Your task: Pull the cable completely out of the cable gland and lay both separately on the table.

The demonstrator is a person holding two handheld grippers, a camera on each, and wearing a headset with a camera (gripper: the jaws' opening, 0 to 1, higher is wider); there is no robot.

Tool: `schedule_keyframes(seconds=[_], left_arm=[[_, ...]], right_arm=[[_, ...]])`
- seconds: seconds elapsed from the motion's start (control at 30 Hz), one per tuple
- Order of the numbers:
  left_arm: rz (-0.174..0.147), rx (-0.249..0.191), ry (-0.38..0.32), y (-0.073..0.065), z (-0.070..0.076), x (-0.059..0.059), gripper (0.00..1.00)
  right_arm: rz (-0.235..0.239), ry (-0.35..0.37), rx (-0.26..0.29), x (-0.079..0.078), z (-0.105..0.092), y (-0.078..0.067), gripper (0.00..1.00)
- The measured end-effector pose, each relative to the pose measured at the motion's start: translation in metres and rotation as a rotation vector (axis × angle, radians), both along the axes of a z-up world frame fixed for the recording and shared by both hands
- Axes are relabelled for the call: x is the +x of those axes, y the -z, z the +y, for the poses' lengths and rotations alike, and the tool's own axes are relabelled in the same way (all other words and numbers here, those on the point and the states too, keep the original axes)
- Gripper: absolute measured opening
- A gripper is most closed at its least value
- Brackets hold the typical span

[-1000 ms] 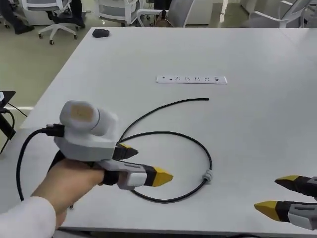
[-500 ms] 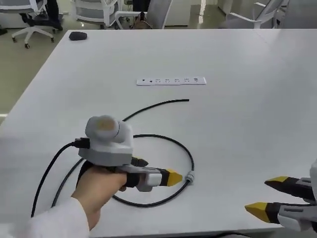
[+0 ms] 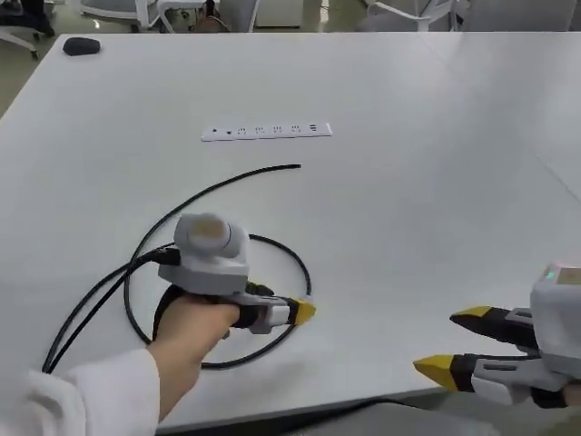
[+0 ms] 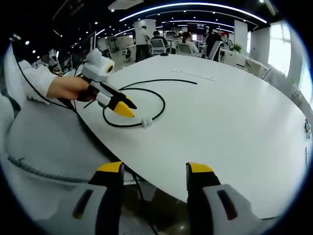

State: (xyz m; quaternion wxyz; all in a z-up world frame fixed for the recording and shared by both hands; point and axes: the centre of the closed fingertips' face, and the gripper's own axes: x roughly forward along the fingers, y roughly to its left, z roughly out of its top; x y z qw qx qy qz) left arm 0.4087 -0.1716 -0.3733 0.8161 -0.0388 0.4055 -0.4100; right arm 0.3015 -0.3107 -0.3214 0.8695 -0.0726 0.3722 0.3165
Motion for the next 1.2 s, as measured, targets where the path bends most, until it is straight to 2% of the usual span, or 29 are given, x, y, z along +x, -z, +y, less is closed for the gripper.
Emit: schedule_keyframes(seconds=[0.1,0.27,0.33,0.43,0.5,0.6,0.73,0.83,0.9,0.93,0.97,1.0,1.03,1.07,1.2], left_arm=[[0.004,0.032,0.003,0.012,-0.004,0.002,0.4],[0.023,0.043,-0.019,0.026,-0.013,0.005,0.32],[0.03,0.043,-0.034,0.03,-0.016,0.008,0.28],[0.045,0.068,-0.047,0.036,-0.017,0.006,0.27],[0.033,0.056,-0.048,0.034,-0.02,0.009,0.22],[0.024,0.076,-0.053,0.035,-0.019,0.013,0.19],[0.027,0.077,-0.064,0.035,-0.021,0.014,0.17],[0.001,0.096,-0.053,0.035,-0.023,0.012,0.17],[0.017,0.098,-0.049,0.036,-0.021,0.01,0.16],[0.034,0.096,-0.013,0.036,-0.022,0.004,0.16],[0.037,0.102,0.013,0.036,-0.021,0.0,0.16],[0.026,0.115,0.046,0.036,-0.019,-0.004,0.16],[-0.007,0.12,0.076,0.033,-0.017,-0.005,0.16],[-0.015,0.121,0.098,0.031,-0.016,-0.008,0.16],[-0.079,0.113,0.205,0.012,-0.01,-0.017,0.15]], right_arm=[[0.017,0.018,0.006,-0.007,-0.002,0.005,0.53],[0.037,0.026,0.015,-0.015,-0.002,0.009,0.53],[0.037,0.039,0.021,-0.016,-0.003,0.009,0.53],[0.031,0.061,0.042,-0.016,-0.005,0.007,0.53],[0.025,0.072,0.048,-0.015,-0.006,0.006,0.52],[0.024,0.088,0.058,-0.013,-0.008,0.006,0.52],[0.022,0.094,0.062,-0.013,-0.009,0.006,0.52],[0.021,0.095,0.06,-0.013,-0.009,0.007,0.52],[0.016,0.097,0.055,-0.012,-0.01,0.006,0.51],[0.005,0.098,0.056,-0.01,-0.011,0.003,0.51],[-0.001,0.098,0.059,-0.008,-0.011,0.001,0.5],[-0.006,0.096,0.063,-0.006,-0.011,-0.001,0.5],[-0.009,0.093,0.063,-0.005,-0.011,-0.002,0.5],[-0.013,0.086,0.059,-0.003,-0.01,-0.003,0.51],[-0.024,0.058,0.049,0.003,-0.007,-0.006,0.5]])
